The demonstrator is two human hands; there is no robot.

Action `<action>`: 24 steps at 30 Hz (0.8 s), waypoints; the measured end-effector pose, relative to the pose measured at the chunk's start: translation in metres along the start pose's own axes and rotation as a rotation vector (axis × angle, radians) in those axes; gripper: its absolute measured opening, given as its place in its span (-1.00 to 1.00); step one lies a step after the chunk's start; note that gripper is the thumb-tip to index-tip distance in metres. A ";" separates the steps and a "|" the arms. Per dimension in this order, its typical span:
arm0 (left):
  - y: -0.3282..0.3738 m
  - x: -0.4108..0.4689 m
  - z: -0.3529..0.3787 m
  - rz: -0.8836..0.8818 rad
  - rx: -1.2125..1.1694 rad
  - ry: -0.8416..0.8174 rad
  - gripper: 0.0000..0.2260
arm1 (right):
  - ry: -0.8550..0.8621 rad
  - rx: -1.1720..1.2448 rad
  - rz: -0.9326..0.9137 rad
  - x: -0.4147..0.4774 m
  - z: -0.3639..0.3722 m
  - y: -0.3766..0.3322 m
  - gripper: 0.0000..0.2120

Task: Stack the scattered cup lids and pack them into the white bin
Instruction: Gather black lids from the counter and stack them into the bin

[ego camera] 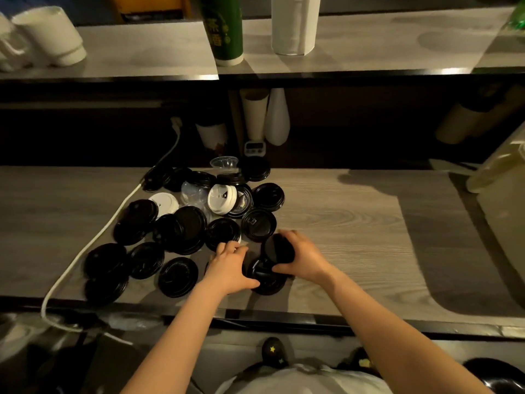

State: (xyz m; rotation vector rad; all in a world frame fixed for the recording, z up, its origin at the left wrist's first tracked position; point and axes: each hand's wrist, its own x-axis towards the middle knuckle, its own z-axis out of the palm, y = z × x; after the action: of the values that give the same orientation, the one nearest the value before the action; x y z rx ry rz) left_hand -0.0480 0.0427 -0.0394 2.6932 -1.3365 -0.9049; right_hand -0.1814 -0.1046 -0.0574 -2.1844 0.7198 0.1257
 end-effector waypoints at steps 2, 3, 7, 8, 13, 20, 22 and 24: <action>0.003 0.003 0.004 0.033 0.021 -0.004 -0.19 | 0.129 0.078 0.031 -0.004 -0.016 0.004 -0.10; 0.006 0.005 0.007 0.051 0.038 -0.014 -0.17 | 0.186 0.107 0.058 -0.006 -0.024 0.008 -0.09; 0.019 0.011 0.017 0.099 0.101 -0.069 -0.12 | 0.325 0.149 0.178 -0.017 -0.052 0.021 -0.09; 0.021 0.013 0.019 0.103 0.109 -0.064 -0.12 | 0.339 0.148 0.189 -0.021 -0.055 0.023 -0.11; 0.029 0.019 0.020 0.126 0.113 0.009 -0.18 | 0.373 0.200 0.166 -0.035 -0.056 0.026 -0.19; 0.066 0.030 -0.011 0.169 -0.035 0.123 -0.16 | 0.498 0.241 0.141 -0.059 -0.084 0.027 -0.18; 0.086 0.034 -0.026 0.208 -0.069 0.206 -0.17 | 0.532 0.272 0.125 -0.070 -0.101 0.031 -0.18; 0.110 0.036 -0.041 0.236 -0.090 0.267 -0.16 | 0.573 0.303 0.111 -0.083 -0.120 0.037 -0.18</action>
State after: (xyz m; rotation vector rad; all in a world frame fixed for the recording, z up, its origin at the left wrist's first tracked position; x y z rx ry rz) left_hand -0.0909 -0.0634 0.0036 2.4172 -1.4710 -0.5481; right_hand -0.2873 -0.1738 0.0239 -1.8904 1.0956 -0.5410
